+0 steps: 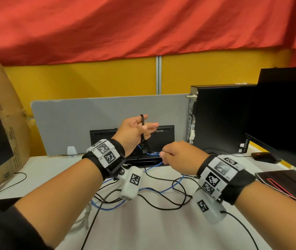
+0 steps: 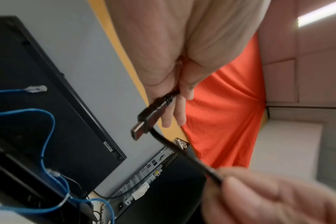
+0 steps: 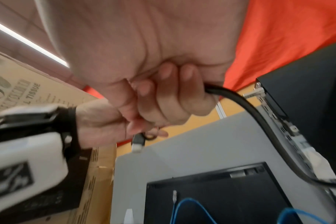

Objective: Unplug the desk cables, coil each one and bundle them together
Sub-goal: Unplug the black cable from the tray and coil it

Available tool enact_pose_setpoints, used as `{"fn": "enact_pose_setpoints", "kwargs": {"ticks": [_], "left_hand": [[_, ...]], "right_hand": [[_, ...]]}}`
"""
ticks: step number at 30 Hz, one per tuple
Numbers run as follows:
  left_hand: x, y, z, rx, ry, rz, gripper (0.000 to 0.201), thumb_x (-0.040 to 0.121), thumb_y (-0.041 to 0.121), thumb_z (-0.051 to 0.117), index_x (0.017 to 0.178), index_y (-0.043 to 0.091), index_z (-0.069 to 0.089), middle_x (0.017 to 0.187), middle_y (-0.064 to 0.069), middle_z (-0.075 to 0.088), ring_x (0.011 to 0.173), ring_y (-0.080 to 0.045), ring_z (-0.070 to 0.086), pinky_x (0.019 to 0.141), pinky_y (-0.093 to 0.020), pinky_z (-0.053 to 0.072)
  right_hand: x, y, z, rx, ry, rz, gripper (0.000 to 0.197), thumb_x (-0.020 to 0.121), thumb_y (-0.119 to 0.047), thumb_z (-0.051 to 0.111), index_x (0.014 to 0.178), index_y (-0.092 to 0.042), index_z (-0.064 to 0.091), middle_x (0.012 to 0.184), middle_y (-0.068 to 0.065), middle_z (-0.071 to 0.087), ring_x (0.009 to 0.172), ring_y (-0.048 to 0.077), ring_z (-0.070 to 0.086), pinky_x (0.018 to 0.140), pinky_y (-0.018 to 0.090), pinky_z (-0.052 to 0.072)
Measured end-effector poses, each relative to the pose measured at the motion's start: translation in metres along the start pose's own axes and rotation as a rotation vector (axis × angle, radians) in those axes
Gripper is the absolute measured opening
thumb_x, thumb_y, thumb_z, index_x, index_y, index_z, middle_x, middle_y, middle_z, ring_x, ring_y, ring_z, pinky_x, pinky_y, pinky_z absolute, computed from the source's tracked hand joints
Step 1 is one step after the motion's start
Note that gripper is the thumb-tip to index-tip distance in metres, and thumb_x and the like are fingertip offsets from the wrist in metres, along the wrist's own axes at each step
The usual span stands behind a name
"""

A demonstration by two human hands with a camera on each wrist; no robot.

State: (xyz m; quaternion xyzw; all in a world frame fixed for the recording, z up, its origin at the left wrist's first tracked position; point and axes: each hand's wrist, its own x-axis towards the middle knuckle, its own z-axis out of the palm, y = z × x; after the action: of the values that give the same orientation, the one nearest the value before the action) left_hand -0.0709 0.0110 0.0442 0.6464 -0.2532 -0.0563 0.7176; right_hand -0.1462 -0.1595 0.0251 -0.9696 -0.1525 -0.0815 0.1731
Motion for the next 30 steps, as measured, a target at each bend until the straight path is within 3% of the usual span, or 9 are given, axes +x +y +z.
{"fn": "enact_pose_setpoints", "kwargs": {"ticks": [5, 8, 12, 15, 17, 20, 23, 26, 30], "left_hand": [[-0.004, 0.002, 0.004, 0.179, -0.116, -0.056, 0.046, 0.099, -0.008, 0.038, 0.144, 0.002, 0.037, 0.123, -0.02, 0.065, 0.117, -0.028, 0.062, 0.109, -0.04, 0.041], [-0.011, 0.005, 0.008, 0.174, -0.243, -0.105, 0.042, 0.099, -0.009, 0.039, 0.14, -0.002, 0.042, 0.12, -0.027, 0.064, 0.11, -0.029, 0.066, 0.101, -0.031, 0.048], [-0.018, 0.007, 0.01, 0.084, -0.373, -0.17, 0.04, 0.095, -0.01, 0.03, 0.127, -0.007, 0.055, 0.098, -0.033, 0.067, 0.095, -0.046, 0.067, 0.101, -0.046, 0.047], [-0.018, 0.007, 0.011, 0.026, -0.344, -0.193, 0.044, 0.089, -0.006, 0.027, 0.124, -0.011, 0.054, 0.066, -0.017, 0.059, 0.059, -0.031, 0.059, 0.097, -0.057, 0.043], [-0.018, 0.006, 0.013, -0.017, -0.378, -0.215, 0.044, 0.09, 0.003, 0.03, 0.126, -0.008, 0.054, 0.059, -0.007, 0.045, 0.049, -0.019, 0.044, 0.103, -0.059, 0.042], [-0.017, 0.006, 0.014, -0.113, -0.41, -0.242, 0.039, 0.101, 0.015, 0.037, 0.125, -0.009, 0.055, 0.054, 0.001, 0.032, 0.042, -0.01, 0.03, 0.099, -0.063, 0.044], [-0.017, 0.006, 0.015, -0.208, -0.434, -0.223, 0.036, 0.103, 0.015, 0.038, 0.125, -0.009, 0.053, 0.055, 0.002, 0.035, 0.04, -0.005, 0.028, 0.096, -0.066, 0.044], [-0.019, 0.009, 0.015, -0.31, -0.434, -0.168, 0.035, 0.1, 0.015, 0.04, 0.126, -0.006, 0.052, 0.069, -0.003, 0.058, 0.039, -0.003, 0.034, 0.096, -0.066, 0.044], [-0.014, 0.013, 0.017, -0.385, -0.32, -0.079, 0.033, 0.097, 0.013, 0.045, 0.125, -0.005, 0.051, 0.093, -0.009, 0.069, 0.044, -0.005, 0.043, 0.102, -0.065, 0.039]], "right_hand": [[0.001, -0.004, -0.029, 0.023, 0.043, -0.056, 0.032, 0.096, -0.037, 0.052, 0.074, -0.018, 0.065, 0.065, 0.0, 0.06, 0.063, 0.02, 0.058, 0.063, 0.038, 0.05], [0.006, 0.0, -0.04, 0.086, 0.149, -0.073, 0.028, 0.087, -0.042, 0.064, 0.069, -0.021, 0.068, 0.06, -0.003, 0.059, 0.056, 0.013, 0.054, 0.054, 0.031, 0.044], [0.014, 0.01, -0.048, 0.181, 0.339, -0.08, 0.029, 0.072, -0.052, 0.075, 0.066, -0.025, 0.07, 0.059, -0.005, 0.064, 0.054, 0.01, 0.055, 0.053, 0.029, 0.045], [0.02, 0.02, -0.045, 0.229, 0.422, -0.034, 0.029, 0.067, -0.056, 0.076, 0.067, -0.028, 0.07, 0.058, -0.007, 0.064, 0.051, 0.005, 0.052, 0.051, 0.03, 0.046], [0.022, 0.023, -0.04, 0.28, 0.451, -0.026, 0.022, 0.069, -0.053, 0.075, 0.07, -0.032, 0.07, 0.059, -0.013, 0.064, 0.054, 0.002, 0.054, 0.053, 0.03, 0.049], [0.022, 0.023, -0.033, 0.312, 0.47, -0.065, 0.008, 0.081, -0.042, 0.069, 0.073, -0.039, 0.07, 0.072, -0.009, 0.068, 0.07, 0.006, 0.061, 0.072, 0.041, 0.056], [0.024, 0.024, -0.027, 0.327, 0.495, -0.078, 0.017, 0.093, -0.031, 0.059, 0.091, -0.042, 0.072, 0.082, -0.008, 0.07, 0.08, 0.011, 0.064, 0.077, 0.04, 0.055], [0.029, 0.03, -0.019, 0.332, 0.466, 0.001, 0.026, 0.101, -0.029, 0.044, 0.111, -0.03, 0.067, 0.086, -0.002, 0.068, 0.083, 0.02, 0.063, 0.077, 0.037, 0.052], [0.025, 0.032, -0.004, 0.174, 0.187, 0.154, 0.026, 0.103, -0.022, 0.036, 0.102, -0.014, 0.061, 0.082, 0.0, 0.056, 0.076, 0.021, 0.055, 0.067, 0.034, 0.046]]}}
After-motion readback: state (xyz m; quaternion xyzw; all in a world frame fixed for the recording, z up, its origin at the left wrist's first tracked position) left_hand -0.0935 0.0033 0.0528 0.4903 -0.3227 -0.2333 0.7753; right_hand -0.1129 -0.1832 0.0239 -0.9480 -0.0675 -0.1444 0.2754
